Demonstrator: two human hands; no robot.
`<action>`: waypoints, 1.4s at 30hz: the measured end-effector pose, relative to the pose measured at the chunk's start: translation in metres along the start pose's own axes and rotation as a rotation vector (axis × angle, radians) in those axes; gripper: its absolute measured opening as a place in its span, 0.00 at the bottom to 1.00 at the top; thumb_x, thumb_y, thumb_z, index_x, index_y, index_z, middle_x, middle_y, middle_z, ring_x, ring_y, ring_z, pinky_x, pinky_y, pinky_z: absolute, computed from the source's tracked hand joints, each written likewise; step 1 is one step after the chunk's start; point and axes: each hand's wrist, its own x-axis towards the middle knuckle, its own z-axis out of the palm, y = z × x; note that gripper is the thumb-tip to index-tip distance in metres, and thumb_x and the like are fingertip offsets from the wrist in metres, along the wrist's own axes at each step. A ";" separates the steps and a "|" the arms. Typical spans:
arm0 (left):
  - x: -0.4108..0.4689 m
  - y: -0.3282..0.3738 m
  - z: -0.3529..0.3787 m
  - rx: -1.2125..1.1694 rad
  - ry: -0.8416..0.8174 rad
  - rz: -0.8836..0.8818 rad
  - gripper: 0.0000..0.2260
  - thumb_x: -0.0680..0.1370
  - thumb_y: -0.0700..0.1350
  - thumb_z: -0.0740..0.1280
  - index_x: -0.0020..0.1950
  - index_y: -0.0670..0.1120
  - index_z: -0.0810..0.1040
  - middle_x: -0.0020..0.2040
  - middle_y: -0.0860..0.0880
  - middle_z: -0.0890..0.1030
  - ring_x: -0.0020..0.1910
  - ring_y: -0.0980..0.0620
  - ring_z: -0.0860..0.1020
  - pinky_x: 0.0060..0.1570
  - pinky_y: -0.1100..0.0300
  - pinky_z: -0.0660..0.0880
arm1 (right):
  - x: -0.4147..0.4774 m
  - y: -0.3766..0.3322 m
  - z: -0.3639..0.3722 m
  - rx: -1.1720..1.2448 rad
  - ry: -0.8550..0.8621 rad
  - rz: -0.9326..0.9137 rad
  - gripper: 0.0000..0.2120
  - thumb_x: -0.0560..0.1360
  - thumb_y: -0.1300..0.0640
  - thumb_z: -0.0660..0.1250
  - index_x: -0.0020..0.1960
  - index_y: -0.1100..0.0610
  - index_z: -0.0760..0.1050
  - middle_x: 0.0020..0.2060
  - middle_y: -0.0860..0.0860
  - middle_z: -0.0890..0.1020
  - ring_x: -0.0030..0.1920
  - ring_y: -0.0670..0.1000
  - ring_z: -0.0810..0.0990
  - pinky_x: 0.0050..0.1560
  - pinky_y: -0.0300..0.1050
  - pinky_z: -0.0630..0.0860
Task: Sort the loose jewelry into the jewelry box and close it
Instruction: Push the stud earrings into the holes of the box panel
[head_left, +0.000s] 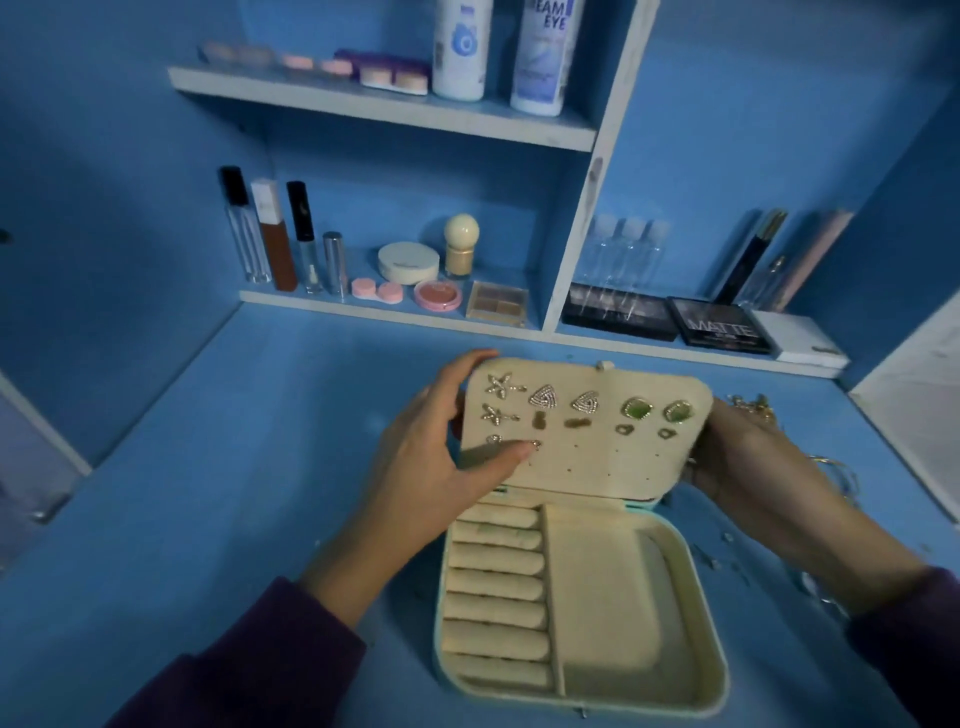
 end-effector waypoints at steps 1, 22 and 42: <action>0.002 -0.001 0.001 -0.011 -0.007 -0.023 0.27 0.68 0.57 0.74 0.61 0.69 0.64 0.51 0.57 0.81 0.39 0.66 0.74 0.37 0.75 0.65 | 0.001 0.001 0.002 0.009 0.007 -0.006 0.18 0.80 0.50 0.54 0.52 0.59 0.79 0.45 0.54 0.85 0.46 0.50 0.83 0.40 0.40 0.80; 0.002 -0.010 0.000 -0.276 -0.052 -0.156 0.22 0.70 0.58 0.66 0.63 0.70 0.71 0.47 0.58 0.84 0.47 0.48 0.81 0.47 0.53 0.76 | -0.035 0.020 -0.031 -0.771 0.396 -0.501 0.11 0.71 0.63 0.71 0.42 0.46 0.79 0.35 0.42 0.80 0.37 0.41 0.76 0.38 0.29 0.69; 0.004 -0.011 0.000 -0.266 -0.023 -0.136 0.19 0.67 0.60 0.66 0.57 0.74 0.74 0.45 0.57 0.83 0.46 0.54 0.77 0.55 0.47 0.72 | -0.066 0.066 -0.047 -1.120 0.460 -0.674 0.14 0.67 0.56 0.57 0.45 0.55 0.80 0.38 0.46 0.77 0.43 0.51 0.71 0.43 0.42 0.69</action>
